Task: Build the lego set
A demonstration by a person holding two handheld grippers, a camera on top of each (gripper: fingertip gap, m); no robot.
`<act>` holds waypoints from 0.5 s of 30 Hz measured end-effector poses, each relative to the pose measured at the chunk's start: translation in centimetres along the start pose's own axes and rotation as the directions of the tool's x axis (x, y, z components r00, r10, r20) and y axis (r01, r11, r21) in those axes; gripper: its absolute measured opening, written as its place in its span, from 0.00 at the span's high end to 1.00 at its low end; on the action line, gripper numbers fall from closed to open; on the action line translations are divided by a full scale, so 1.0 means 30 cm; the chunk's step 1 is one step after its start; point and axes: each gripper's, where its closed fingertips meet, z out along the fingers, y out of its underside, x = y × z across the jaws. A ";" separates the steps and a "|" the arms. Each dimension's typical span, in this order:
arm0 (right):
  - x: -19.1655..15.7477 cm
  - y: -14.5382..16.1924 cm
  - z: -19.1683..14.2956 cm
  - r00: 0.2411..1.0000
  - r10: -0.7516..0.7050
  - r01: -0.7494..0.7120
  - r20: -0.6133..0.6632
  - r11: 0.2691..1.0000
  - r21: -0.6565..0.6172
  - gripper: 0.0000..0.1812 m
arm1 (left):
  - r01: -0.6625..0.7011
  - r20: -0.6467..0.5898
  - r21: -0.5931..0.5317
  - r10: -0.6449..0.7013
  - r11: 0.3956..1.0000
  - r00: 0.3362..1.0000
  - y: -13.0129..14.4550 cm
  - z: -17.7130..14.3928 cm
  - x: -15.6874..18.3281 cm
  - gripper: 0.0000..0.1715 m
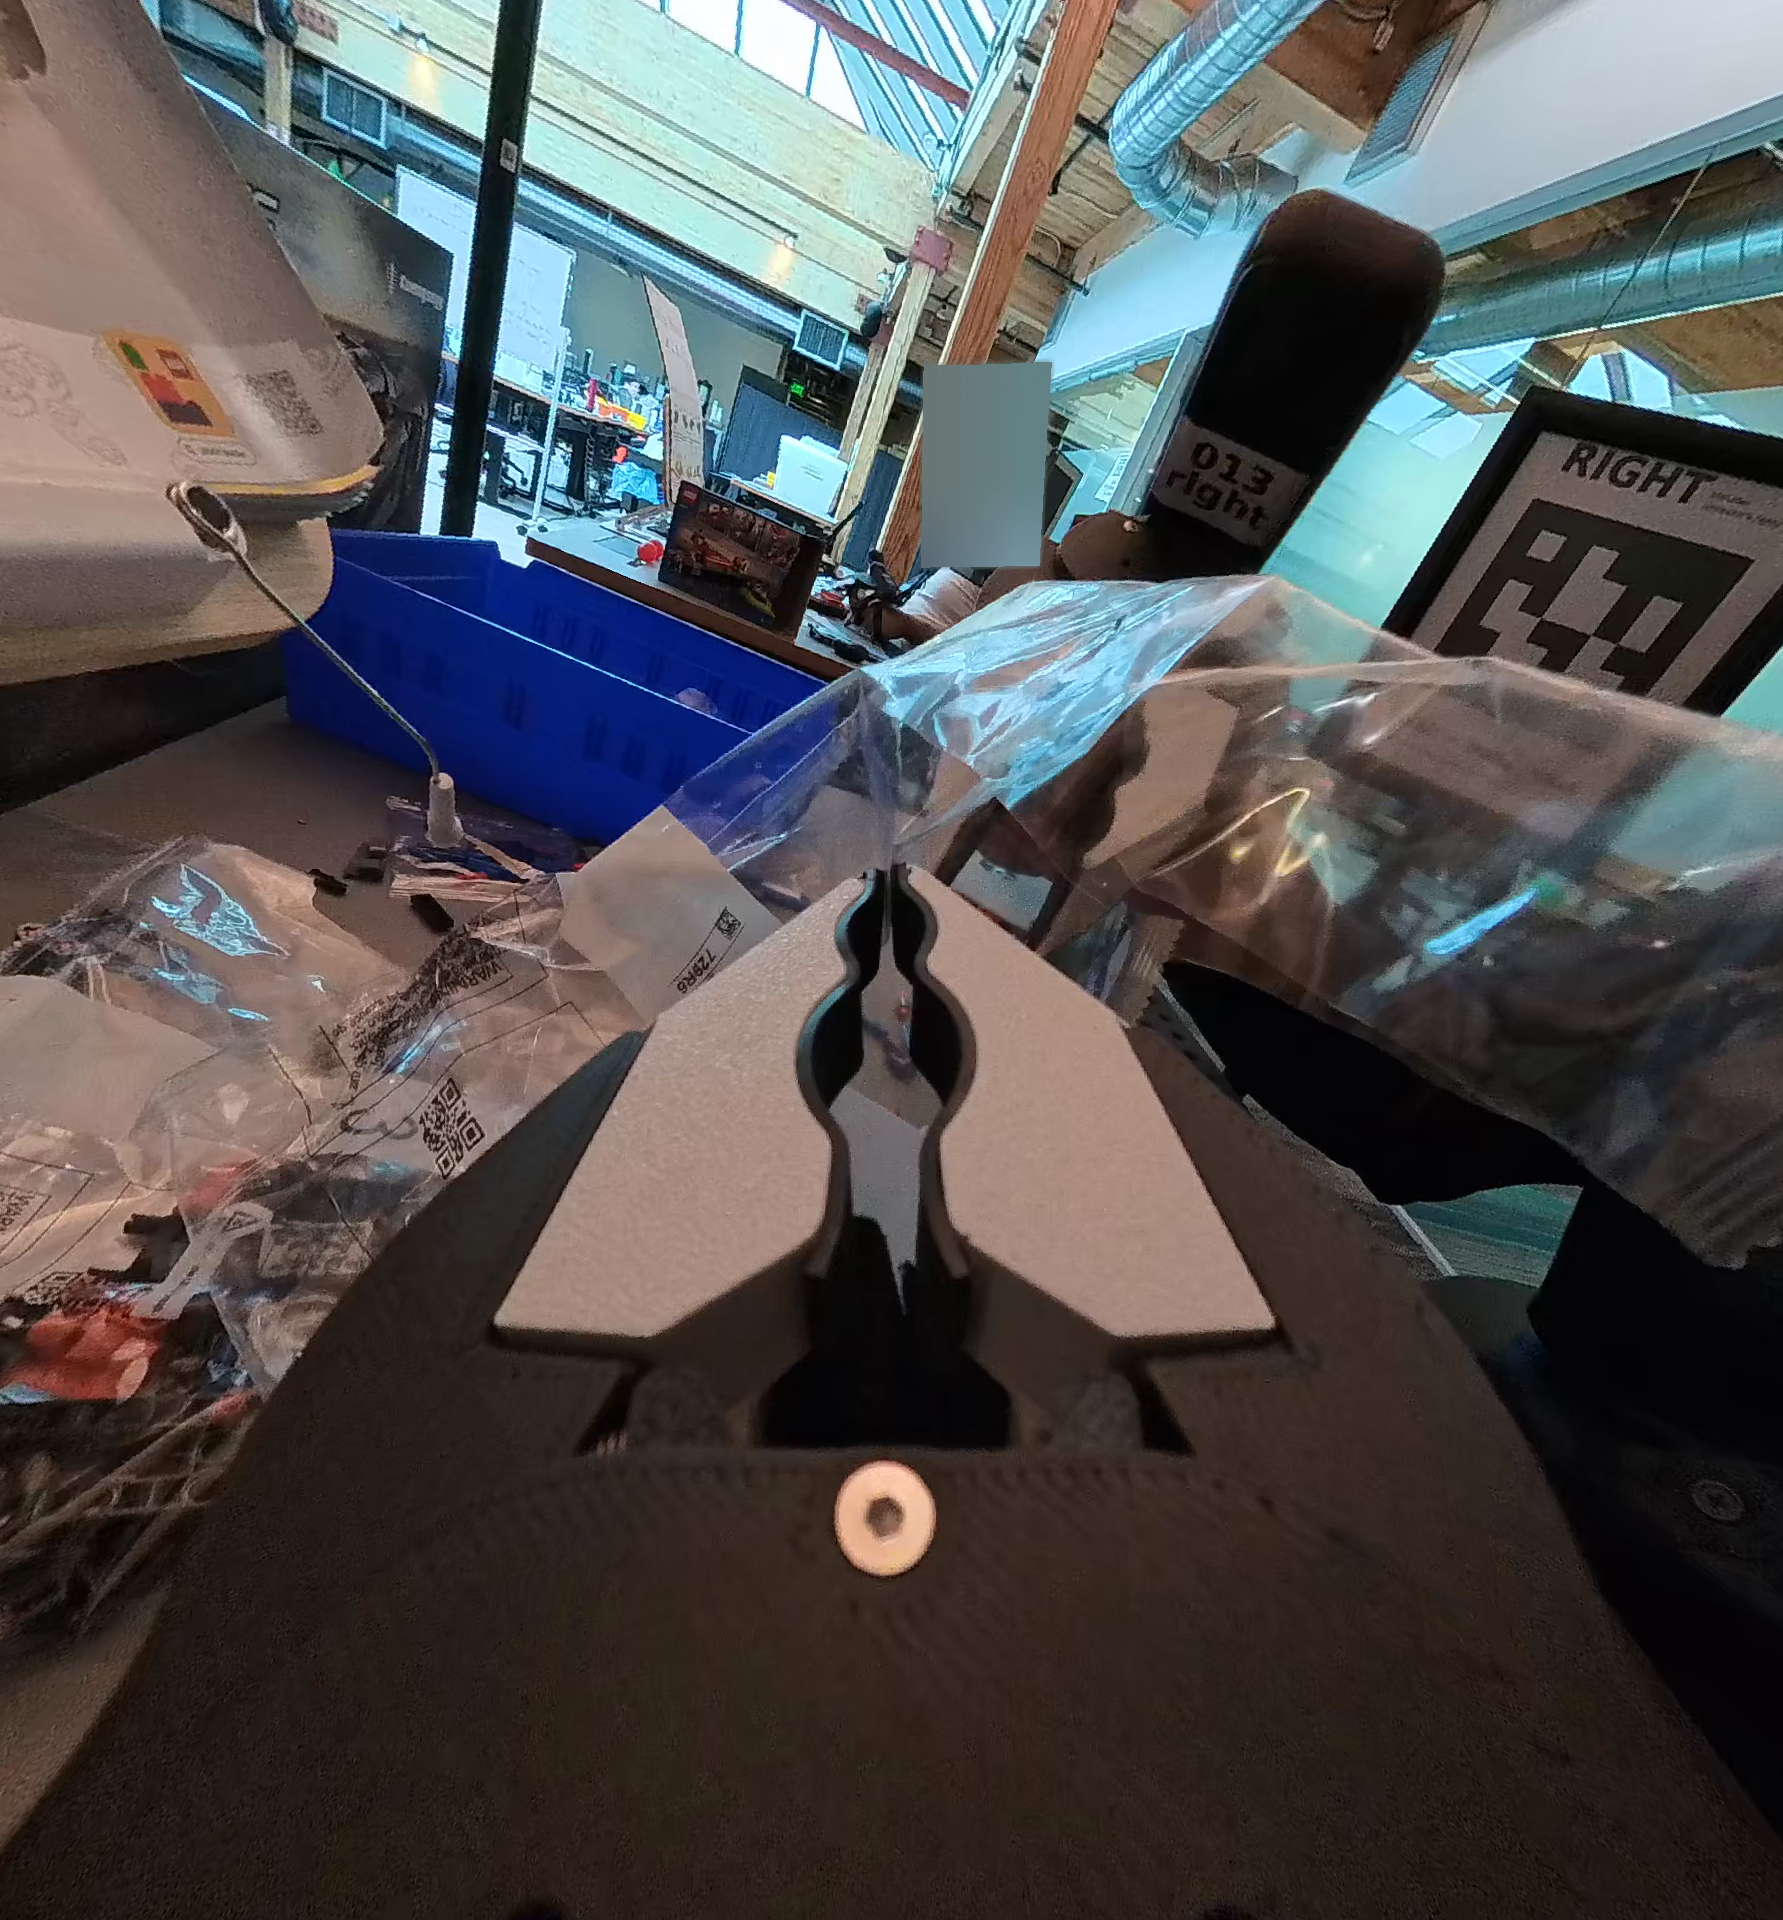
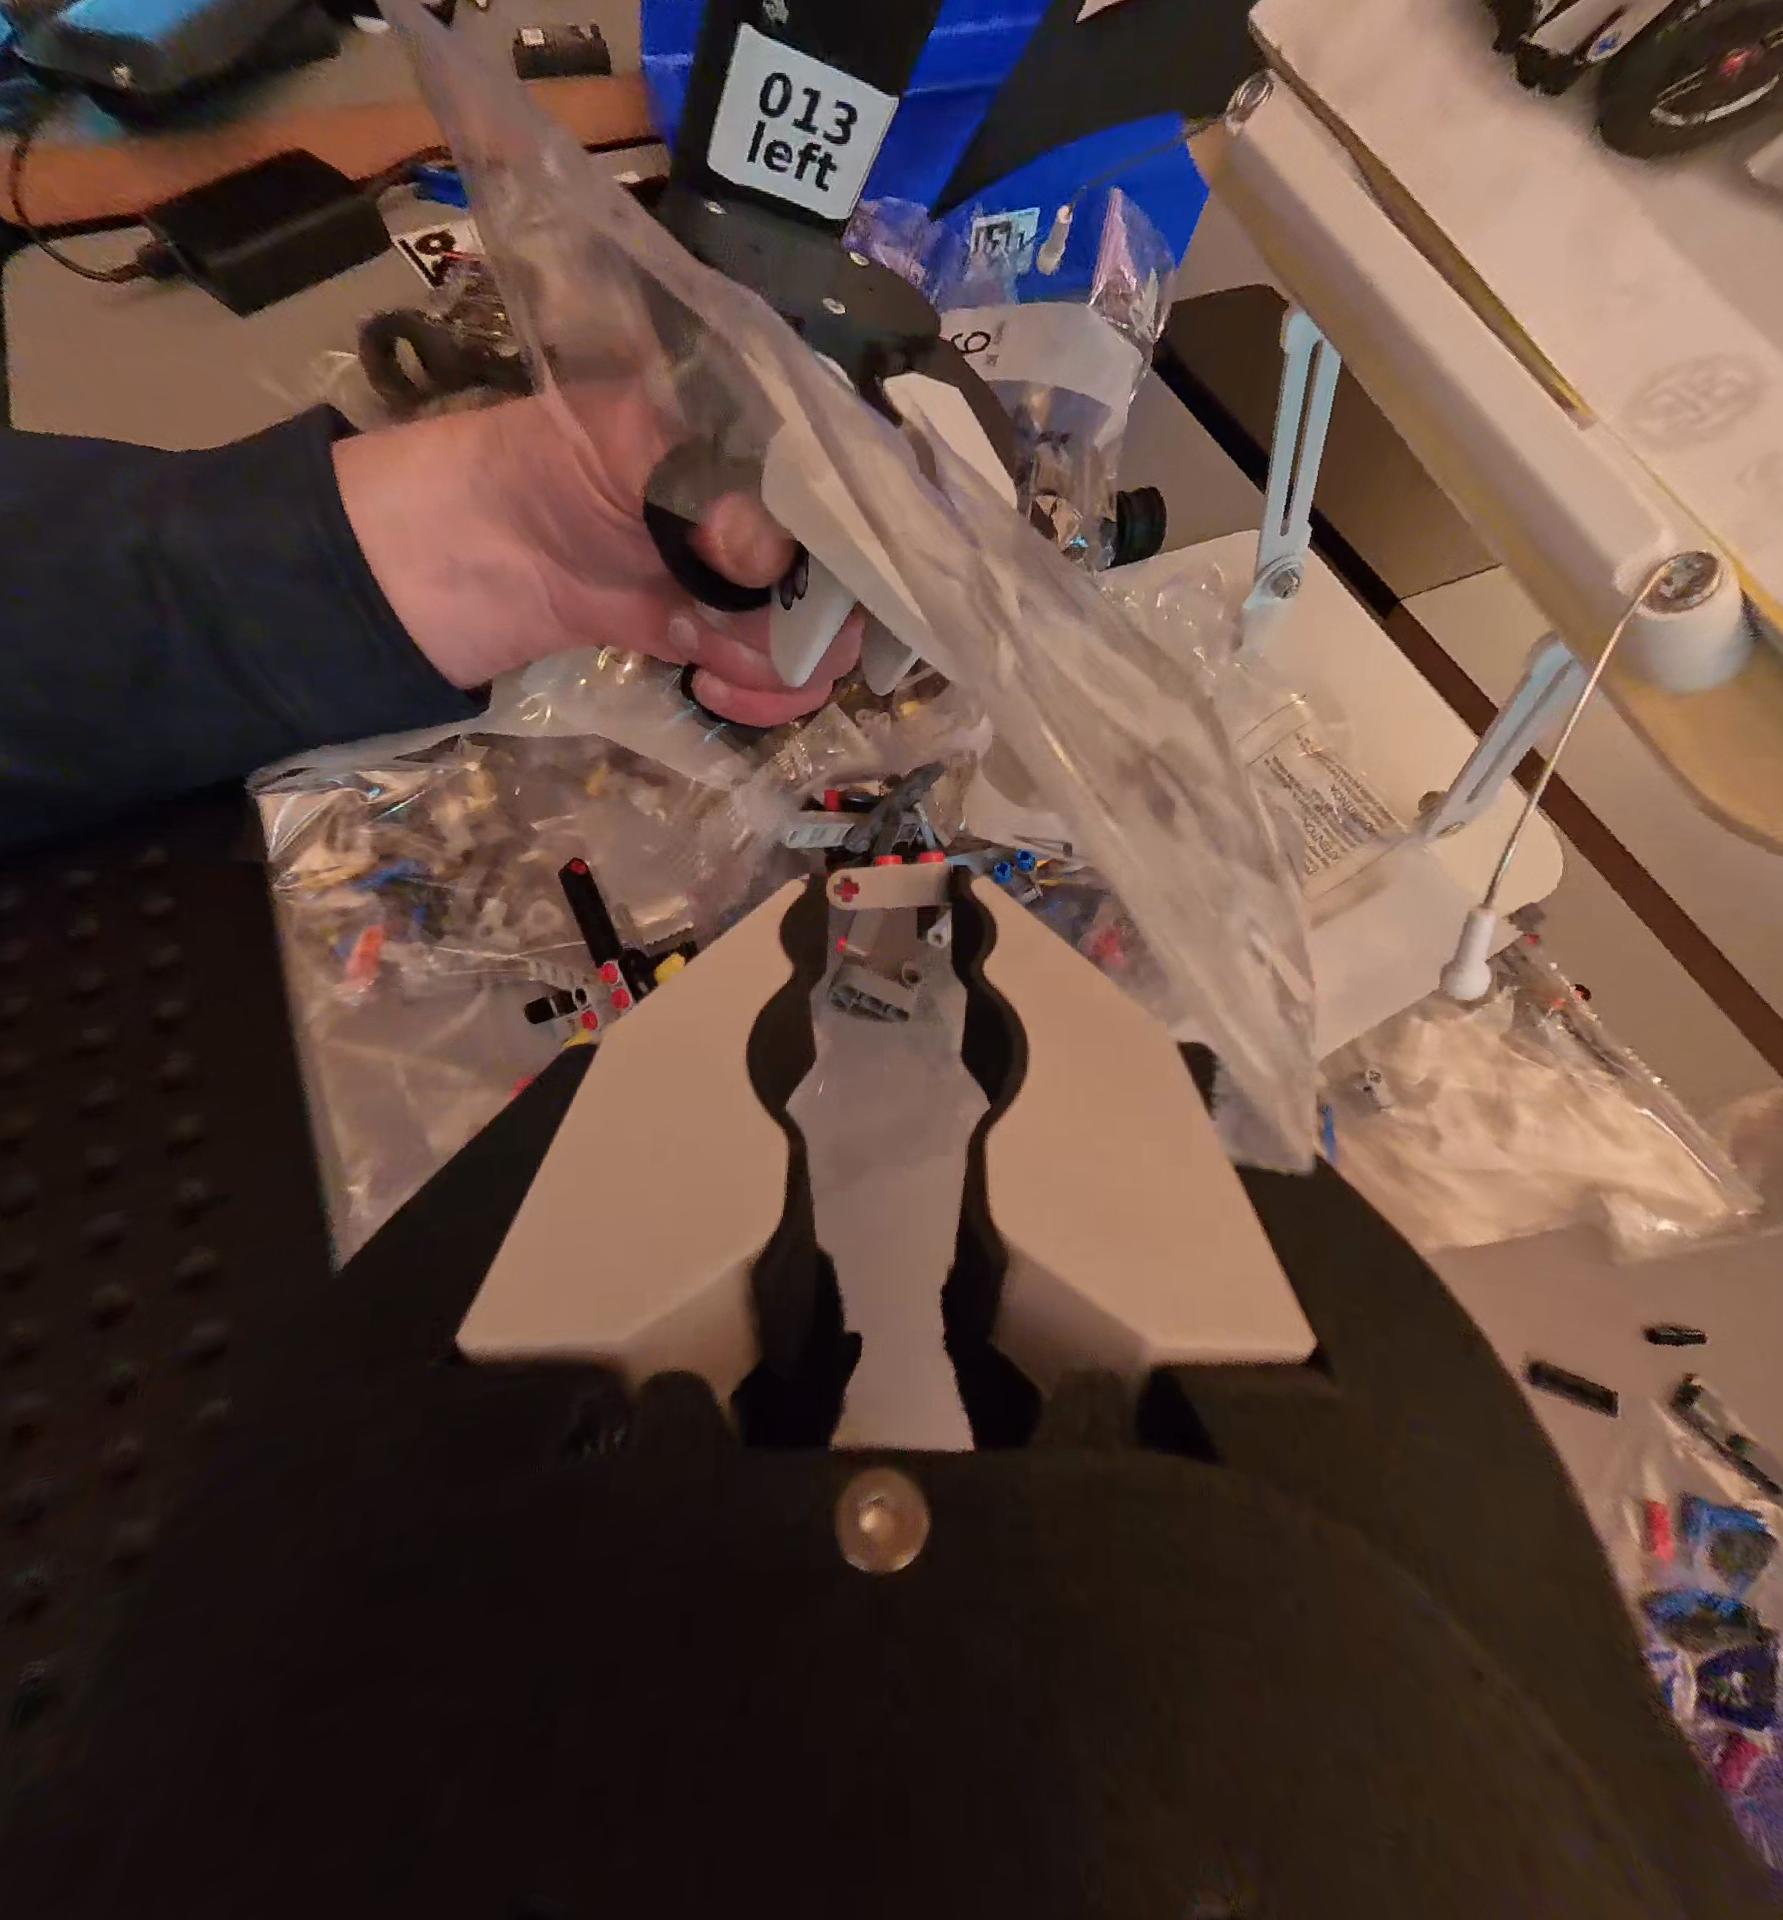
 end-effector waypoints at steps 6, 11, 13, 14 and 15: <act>0.006 -0.007 0.000 1.000 0.025 -0.026 0.011 0.999 0.036 0.88 | -0.003 0.003 0.002 0.003 1.000 1.000 -0.003 -0.003 0.002 1.00; 0.009 -0.003 -0.013 0.997 0.066 -0.068 0.034 0.996 0.058 0.88 | 0.001 0.000 -0.005 -0.001 1.000 1.000 0.005 0.005 0.000 1.00; -0.003 0.010 0.005 0.998 0.054 -0.055 0.043 0.998 0.025 0.88 | 0.001 -0.001 -0.011 -0.001 1.000 1.000 0.009 0.010 0.000 1.00; -0.012 0.019 0.017 0.998 0.044 -0.044 0.048 0.999 0.001 0.88 | 0.001 0.000 -0.012 -0.001 1.000 1.000 0.010 0.011 0.000 1.00; -0.024 0.028 0.030 0.998 0.034 -0.033 0.060 0.999 -0.019 0.88 | 0.001 0.002 -0.013 -0.001 1.000 1.000 0.011 0.010 -0.001 1.00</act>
